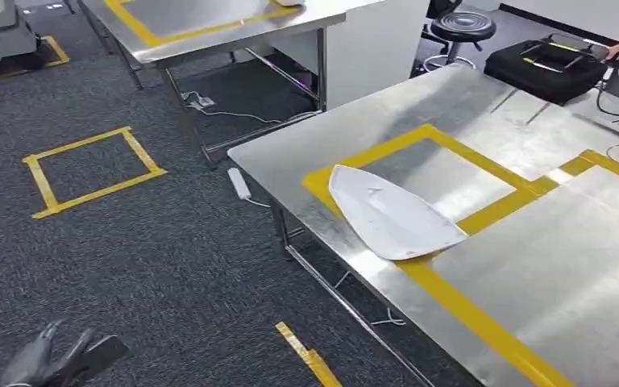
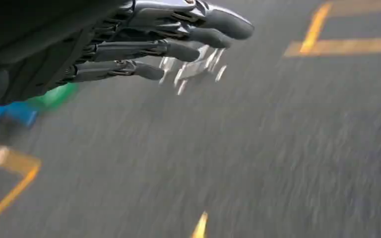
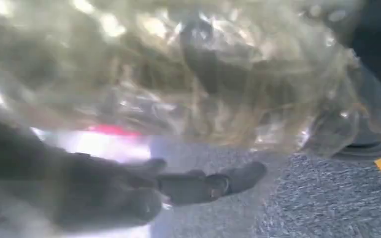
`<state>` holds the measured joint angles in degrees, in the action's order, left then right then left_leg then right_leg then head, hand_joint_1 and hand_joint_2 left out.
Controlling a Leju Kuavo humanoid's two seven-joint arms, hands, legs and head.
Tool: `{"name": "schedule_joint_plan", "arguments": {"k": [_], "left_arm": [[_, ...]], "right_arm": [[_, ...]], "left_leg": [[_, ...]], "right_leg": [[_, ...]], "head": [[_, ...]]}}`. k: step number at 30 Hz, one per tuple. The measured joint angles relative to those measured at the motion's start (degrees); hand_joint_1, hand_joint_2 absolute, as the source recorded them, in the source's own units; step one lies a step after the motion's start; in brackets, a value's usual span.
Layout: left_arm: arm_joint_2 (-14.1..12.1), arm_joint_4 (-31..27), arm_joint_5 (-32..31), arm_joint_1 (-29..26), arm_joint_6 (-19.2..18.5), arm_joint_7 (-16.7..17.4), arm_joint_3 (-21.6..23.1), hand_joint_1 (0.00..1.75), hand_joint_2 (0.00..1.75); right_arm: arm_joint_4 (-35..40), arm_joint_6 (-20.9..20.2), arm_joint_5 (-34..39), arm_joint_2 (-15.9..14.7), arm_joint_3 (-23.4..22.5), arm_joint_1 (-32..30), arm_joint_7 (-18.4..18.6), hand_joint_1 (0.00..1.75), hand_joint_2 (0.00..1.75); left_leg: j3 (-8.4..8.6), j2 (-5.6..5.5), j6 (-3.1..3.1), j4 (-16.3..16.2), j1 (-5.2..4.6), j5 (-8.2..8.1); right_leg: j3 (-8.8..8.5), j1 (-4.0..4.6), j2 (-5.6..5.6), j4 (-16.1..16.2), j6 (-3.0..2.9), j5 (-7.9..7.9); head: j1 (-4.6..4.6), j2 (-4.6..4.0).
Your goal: Take the parts from the cabinet and place them on the table.
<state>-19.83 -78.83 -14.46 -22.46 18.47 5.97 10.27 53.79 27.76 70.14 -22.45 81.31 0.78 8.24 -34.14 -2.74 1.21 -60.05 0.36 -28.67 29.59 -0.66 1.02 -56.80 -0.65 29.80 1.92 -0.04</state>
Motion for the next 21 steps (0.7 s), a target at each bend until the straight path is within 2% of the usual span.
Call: {"name": "schedule_joint_plan", "arguments": {"k": [1,3,4,5,6,7,8,9,10,12,13,14,15,16,18,19,20,21], "left_arm": [[1.0,1.5,2.1,0.2,-0.4,-0.4,-0.2,0.0,0.0],[3.2,4.3,6.5,0.4,-1.1,-1.0,-0.8,0.0,0.0],[4.2,6.3,8.5,0.4,-1.3,-1.1,-0.9,0.0,0.0],[4.8,7.7,9.5,0.2,-1.3,-1.3,-0.9,0.0,0.0],[5.3,9.5,11.2,0.1,-0.9,-1.7,-0.8,0.0,0.0],[5.7,11.1,12.8,0.1,-0.5,-2.3,-0.7,0.0,0.0],[6.0,12.2,13.8,0.2,-0.1,-2.8,-0.6,0.0,0.0],[6.4,14.0,15.1,0.3,0.6,-3.5,-0.4,0.0,0.0],[6.6,15.5,16.0,0.5,1.1,-3.8,-0.2,0.0,0.0],[7.0,18.0,18.3,0.6,2.2,-4.1,0.8,0.0,0.0],[7.1,19.3,19.7,0.6,2.7,-4.1,1.4,0.0,0.0],[7.1,20.4,21.2,0.5,3.3,-4.1,2.2,0.0,0.0],[7.1,21.0,22.0,0.5,3.8,-4.1,2.9,0.0,0.0],[7.1,21.8,22.5,0.7,4.1,-4.1,3.7,0.0,0.0],[7.2,22.8,22.9,1.3,4.3,-4.1,4.6,0.0,0.0],[7.2,23.2,23.6,1.4,4.5,-4.1,5.2,0.0,0.0],[7.2,23.6,24.9,1.4,5.0,-4.0,5.7,0.0,0.0],[7.0,23.9,26.1,1.4,5.6,-3.8,6.5,0.0,0.0]], "right_arm": [[0.0,0.0,0.3,0.0,0.0,0.0,0.0,0.0,0.0],[0.0,0.0,0.9,0.0,0.0,-0.1,0.0,0.0,0.0],[0.0,-0.1,1.1,-0.1,0.1,-0.2,0.0,0.0,0.0],[0.0,-0.2,1.3,-0.1,0.1,-0.2,0.0,0.0,0.0],[0.0,-0.3,1.7,-0.1,0.1,-0.2,0.0,0.0,0.0],[0.0,-0.4,2.0,-0.1,0.1,-0.1,0.0,0.0,0.0],[0.0,-0.5,2.3,-0.1,0.2,-0.1,0.0,0.0,0.0],[0.0,-0.6,2.8,-0.1,0.2,-0.1,0.0,0.0,0.0],[0.0,-0.6,3.0,-0.3,0.3,-0.1,0.0,0.0,0.0],[0.0,-0.7,3.6,-0.4,0.5,0.2,0.0,0.0,0.0],[0.0,-0.7,4.0,-0.4,0.5,0.4,0.0,0.0,0.0],[0.0,-0.8,4.3,-0.4,0.5,0.5,0.0,0.0,0.0],[0.0,-0.9,4.5,-0.4,0.7,0.6,0.0,0.0,0.0],[0.0,-1.0,4.7,-0.5,1.0,0.5,-0.1,0.0,0.0],[0.0,-1.0,4.8,-0.5,1.3,0.3,-0.2,0.0,0.0],[-0.1,-1.0,4.9,-0.5,1.4,0.2,-0.2,0.0,0.0],[-0.1,-1.0,5.2,-0.5,1.5,0.2,-0.2,0.0,0.0],[-0.1,-1.0,5.5,-0.5,1.6,0.2,-0.1,0.0,0.0]], "left_leg": [[-1.65,1.22,0.32,-3.5,0.08,-2.19],[-5.77,1.88,0.76,-12.0,0.38,-6.02],[-6.97,1.94,0.93,-14.5,0.48,-6.5],[-6.69,1.98,1.02,-14.1,0.62,-5.56],[-5.28,2.11,1.04,-11.5,0.72,-3.58],[-2.69,2.58,0.99,-6.8,0.74,-1.11],[0.44,4.15,0.87,-1.6,0.72,0.92],[2.38,6.65,0.71,1.9,0.52,0.55],[2.48,5.97,0.02,2.1,0.28,0.59],[2.32,4.96,-0.58,2.0,-0.05,0.53],[2.24,4.47,-0.87,2.0,-0.24,0.54],[2.49,3.98,-1.47,2.5,0.08,0.93],[2.53,3.64,-1.76,2.6,0.23,1.07],[2.39,3.13,-2.12,2.6,0.22,1.11],[2.27,1.93,-2.33,2.6,0.09,1.04],[2.3,1.29,-2.36,2.6,0.0,1.01],[2.37,0.66,-2.36,2.6,-0.04,1.0],[2.47,0.01,-2.38,2.6,-0.04,0.98]], "right_leg": [[-0.07,0.1,-0.76,0.0,-0.23,0.08],[-0.14,0.23,-2.31,0.0,-0.43,0.32],[-0.17,0.23,-3.01,0.0,-0.41,0.44],[-0.21,0.23,-3.65,0.0,-0.34,0.56],[-0.2,0.23,-4.33,0.0,-0.21,0.74],[-0.26,0.22,-4.93,0.0,-0.06,0.99],[-0.65,0.21,-5.57,0.0,0.18,1.32],[-1.35,0.37,-6.09,0.0,0.54,1.63],[-1.33,0.67,-6.46,-0.2,1.16,2.12],[-1.8,0.48,-7.31,0.1,1.65,2.16],[-2.76,0.39,-7.64,0.3,1.99,2.12],[-2.71,0.25,-7.39,0.2,2.43,2.45],[-1.9,0.06,-4.37,-0.9,2.73,3.64],[-0.32,-0.04,-2.33,-4.6,2.71,5.87],[4.47,0.03,-1.21,-14.2,2.72,9.81],[6.63,0.02,-1.1,-17.8,2.72,10.59],[7.5,0.03,-1.1,-18.5,2.66,9.82],[7.14,0.03,-1.08,-16.7,2.54,7.87]], "head": [[0.0,0.0],[-0.04,0.0],[0.05,0.0],[0.0,0.0],[0.0,0.0],[0.02,0.0],[0.0,0.0],[0.02,0.0],[-0.15,0.0],[-0.33,0.0],[-0.24,0.0],[-0.2,0.0],[-0.48,-0.02],[-0.57,0.0],[-0.61,0.0],[-0.61,0.0],[-0.55,0.0],[-0.59,0.0]]}}
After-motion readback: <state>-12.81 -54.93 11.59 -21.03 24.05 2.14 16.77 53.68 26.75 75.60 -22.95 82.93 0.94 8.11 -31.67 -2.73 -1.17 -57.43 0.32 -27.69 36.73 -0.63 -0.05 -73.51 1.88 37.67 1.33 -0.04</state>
